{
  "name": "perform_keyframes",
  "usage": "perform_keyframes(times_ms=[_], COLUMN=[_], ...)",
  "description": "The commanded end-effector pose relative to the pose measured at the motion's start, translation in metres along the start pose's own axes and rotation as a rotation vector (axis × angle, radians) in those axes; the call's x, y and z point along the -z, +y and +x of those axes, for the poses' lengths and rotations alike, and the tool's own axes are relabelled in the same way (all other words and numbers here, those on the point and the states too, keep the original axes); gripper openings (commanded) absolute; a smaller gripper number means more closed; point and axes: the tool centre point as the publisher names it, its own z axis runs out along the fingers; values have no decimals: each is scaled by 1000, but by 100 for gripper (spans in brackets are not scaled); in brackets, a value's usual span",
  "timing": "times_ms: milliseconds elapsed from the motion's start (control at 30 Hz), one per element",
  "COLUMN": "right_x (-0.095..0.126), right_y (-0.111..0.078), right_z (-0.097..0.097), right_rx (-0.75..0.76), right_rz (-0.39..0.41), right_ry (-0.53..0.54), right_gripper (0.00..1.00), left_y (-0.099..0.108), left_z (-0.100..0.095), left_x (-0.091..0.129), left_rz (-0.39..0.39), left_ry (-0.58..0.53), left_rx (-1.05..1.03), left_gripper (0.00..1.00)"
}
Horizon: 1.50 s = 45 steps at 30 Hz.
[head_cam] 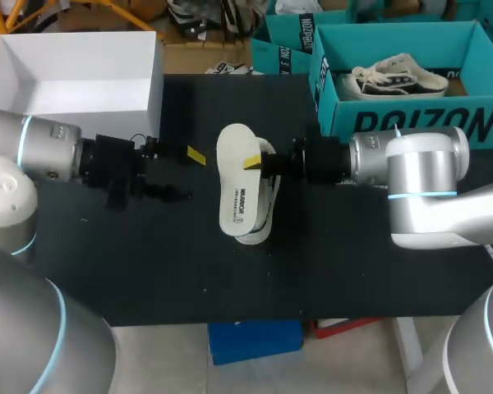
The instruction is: Take the shoe out of the shoebox, open the shoe tongue, remove and reinsert the insole, then place the shoe into the shoebox
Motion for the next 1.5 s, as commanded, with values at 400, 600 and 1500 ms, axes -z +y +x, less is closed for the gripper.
perform_keyframes(times_ms=[400,600,1500], right_x=[-1,-1,-1], right_y=[0,0,0], right_z=[-1,-1,-1], right_rx=[0,0,0], right_rz=[-1,-1,-1], right_ry=[0,0,0], right_gripper=[0,0,0], left_y=[34,42,52], left_z=[20,21,10], left_x=[-24,-34,-66], left_rz=[-118,-142,-167], left_ry=[-152,-208,-292], left_rx=[-50,-76,-117], left_gripper=[100,100,38])
